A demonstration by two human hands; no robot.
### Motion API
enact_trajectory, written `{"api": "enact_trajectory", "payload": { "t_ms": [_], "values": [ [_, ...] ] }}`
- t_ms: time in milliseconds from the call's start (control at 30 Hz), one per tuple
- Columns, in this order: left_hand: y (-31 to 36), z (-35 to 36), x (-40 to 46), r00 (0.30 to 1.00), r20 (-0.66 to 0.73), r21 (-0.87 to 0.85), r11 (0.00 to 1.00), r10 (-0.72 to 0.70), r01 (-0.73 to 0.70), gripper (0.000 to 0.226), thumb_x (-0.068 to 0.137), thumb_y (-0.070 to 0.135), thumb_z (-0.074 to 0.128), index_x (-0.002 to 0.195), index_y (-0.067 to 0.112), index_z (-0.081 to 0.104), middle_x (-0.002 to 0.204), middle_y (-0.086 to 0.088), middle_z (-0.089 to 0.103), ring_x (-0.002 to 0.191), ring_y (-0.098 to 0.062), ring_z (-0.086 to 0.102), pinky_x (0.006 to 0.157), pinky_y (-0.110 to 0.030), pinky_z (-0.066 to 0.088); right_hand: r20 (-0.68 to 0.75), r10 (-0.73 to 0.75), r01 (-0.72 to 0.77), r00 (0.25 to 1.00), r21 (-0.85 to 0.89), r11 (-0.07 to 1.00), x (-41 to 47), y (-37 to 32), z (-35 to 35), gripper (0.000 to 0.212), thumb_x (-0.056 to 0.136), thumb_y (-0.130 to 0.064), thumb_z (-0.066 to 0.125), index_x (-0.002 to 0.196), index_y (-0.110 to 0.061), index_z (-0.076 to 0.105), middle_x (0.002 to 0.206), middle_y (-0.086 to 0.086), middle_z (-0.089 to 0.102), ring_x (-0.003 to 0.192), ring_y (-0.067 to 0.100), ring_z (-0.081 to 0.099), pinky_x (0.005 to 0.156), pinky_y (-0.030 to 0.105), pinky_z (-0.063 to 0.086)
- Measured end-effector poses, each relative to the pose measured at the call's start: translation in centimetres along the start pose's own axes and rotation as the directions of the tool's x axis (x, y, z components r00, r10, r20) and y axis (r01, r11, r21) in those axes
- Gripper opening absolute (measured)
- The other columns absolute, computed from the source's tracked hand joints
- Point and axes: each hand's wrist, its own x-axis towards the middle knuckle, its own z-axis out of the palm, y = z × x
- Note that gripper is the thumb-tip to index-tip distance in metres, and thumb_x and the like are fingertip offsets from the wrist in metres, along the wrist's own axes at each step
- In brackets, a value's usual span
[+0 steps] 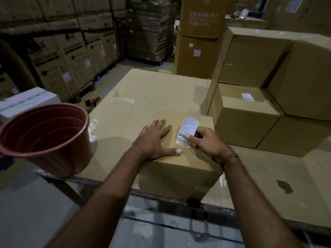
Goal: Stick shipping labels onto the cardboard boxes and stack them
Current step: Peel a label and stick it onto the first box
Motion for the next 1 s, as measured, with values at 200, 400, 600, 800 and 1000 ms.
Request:
{"api": "enact_trajectory", "payload": {
  "t_ms": [200,400,600,800,1000],
  "values": [
    [1.3,0.6,-2.8,0.986,-0.164,0.06,0.998,-0.013,0.023,0.087,0.097,0.072,0.052,0.164,0.02,0.033,0.174,0.0,0.023,0.16,-0.02,0.017,0.129,-0.042,0.019,-0.039,-0.023,0.025,0.999,0.041,0.999,0.1,0.3,0.2,0.026,0.097,-0.027,0.078,0.123,-0.021,0.079,0.116,-0.008,0.08,0.112,0.018,0.075,0.105,0.051,0.057],
    [1.6,1.1,-5.3,0.97,-0.24,0.039,0.998,-0.044,0.055,0.068,0.106,0.055,0.049,0.161,0.016,0.041,0.17,-0.004,0.033,0.158,-0.021,0.024,0.129,-0.039,0.021,-0.13,-0.052,0.067,0.99,0.115,0.991,0.3,-0.3,0.9,0.022,0.096,-0.013,0.078,0.117,-0.021,0.077,0.109,-0.002,0.082,0.106,0.021,0.077,0.099,0.052,0.06],
    [1.5,1.4,-5.8,0.943,-0.323,-0.038,0.996,-0.083,0.075,0.053,0.106,0.046,0.055,0.151,0.019,0.056,0.161,-0.002,0.048,0.152,-0.019,0.038,0.124,-0.04,0.033,-0.213,-0.076,0.096,0.974,0.084,0.992,-0.7,-1.4,2.5,0.013,0.097,-0.014,0.076,0.105,-0.024,0.075,0.102,-0.005,0.081,0.097,0.016,0.078,0.081,0.036,0.064],
    [0.1,-0.3,-6.5,0.956,-0.292,-0.026,0.999,-0.037,0.031,0.05,0.103,0.046,0.058,0.146,0.021,0.059,0.158,0.001,0.049,0.142,-0.019,0.047,0.111,-0.04,0.047,-0.283,-0.067,0.09,0.957,0.07,0.993,-0.7,-3.4,5.5,0.004,0.097,-0.013,0.074,0.099,-0.014,0.077,0.093,0.0,0.082,0.087,0.02,0.078,0.072,0.036,0.06],
    [-4.3,-4.3,-10.0,0.96,-0.28,0.051,0.999,0.028,-0.014,0.057,0.103,0.048,0.059,0.154,0.025,0.051,0.164,0.001,0.042,0.149,-0.017,0.039,0.115,-0.039,0.044,-0.363,-0.026,0.068,0.931,0.104,0.992,0.1,-6.3,10.7,0.009,0.099,-0.008,0.069,0.097,-0.013,0.077,0.093,-0.002,0.081,0.081,0.01,0.076,0.074,0.026,0.057]
  ]
}}
